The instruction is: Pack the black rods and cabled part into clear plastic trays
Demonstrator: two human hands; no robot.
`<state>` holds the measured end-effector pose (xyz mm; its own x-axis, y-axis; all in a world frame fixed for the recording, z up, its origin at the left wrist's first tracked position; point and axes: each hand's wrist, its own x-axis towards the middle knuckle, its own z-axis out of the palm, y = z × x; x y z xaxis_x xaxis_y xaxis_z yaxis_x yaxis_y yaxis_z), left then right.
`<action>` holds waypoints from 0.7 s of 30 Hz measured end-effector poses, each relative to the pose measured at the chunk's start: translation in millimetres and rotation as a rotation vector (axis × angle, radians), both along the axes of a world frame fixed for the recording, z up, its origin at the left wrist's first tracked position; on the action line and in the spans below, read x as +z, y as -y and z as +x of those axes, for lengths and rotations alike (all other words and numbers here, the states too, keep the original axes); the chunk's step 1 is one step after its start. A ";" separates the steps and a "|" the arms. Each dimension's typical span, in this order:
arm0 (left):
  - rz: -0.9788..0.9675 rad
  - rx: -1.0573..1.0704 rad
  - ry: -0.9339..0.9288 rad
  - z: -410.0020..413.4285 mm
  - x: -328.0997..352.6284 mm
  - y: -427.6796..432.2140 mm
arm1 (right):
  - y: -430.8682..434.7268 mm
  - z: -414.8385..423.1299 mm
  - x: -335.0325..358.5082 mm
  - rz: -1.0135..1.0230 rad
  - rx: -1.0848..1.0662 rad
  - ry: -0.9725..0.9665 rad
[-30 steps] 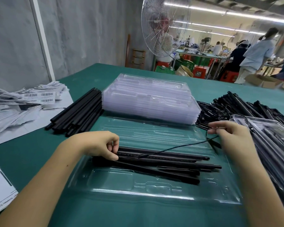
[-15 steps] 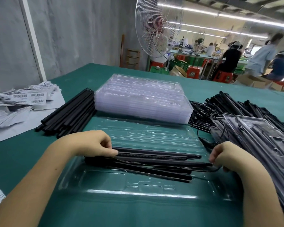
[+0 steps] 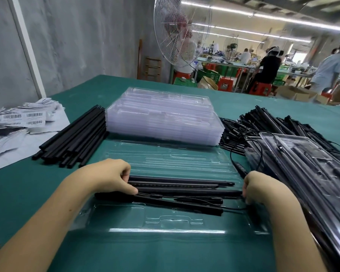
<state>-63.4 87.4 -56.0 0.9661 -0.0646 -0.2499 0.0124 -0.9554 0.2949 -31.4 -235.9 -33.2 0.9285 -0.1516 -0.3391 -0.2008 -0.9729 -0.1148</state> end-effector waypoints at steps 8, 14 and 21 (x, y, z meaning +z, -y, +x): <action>-0.113 0.047 -0.050 0.1 1.7 -0.5 | 9.6 -12.2 18.9 0.157 0.029 -0.040; -0.148 0.085 -0.056 1.3 -1.0 -3.0 | 7.1 -14.7 25.0 0.181 0.058 0.360; -0.178 0.064 -0.068 4.7 -0.7 -6.8 | -4.5 -12.4 21.0 0.282 0.071 0.674</action>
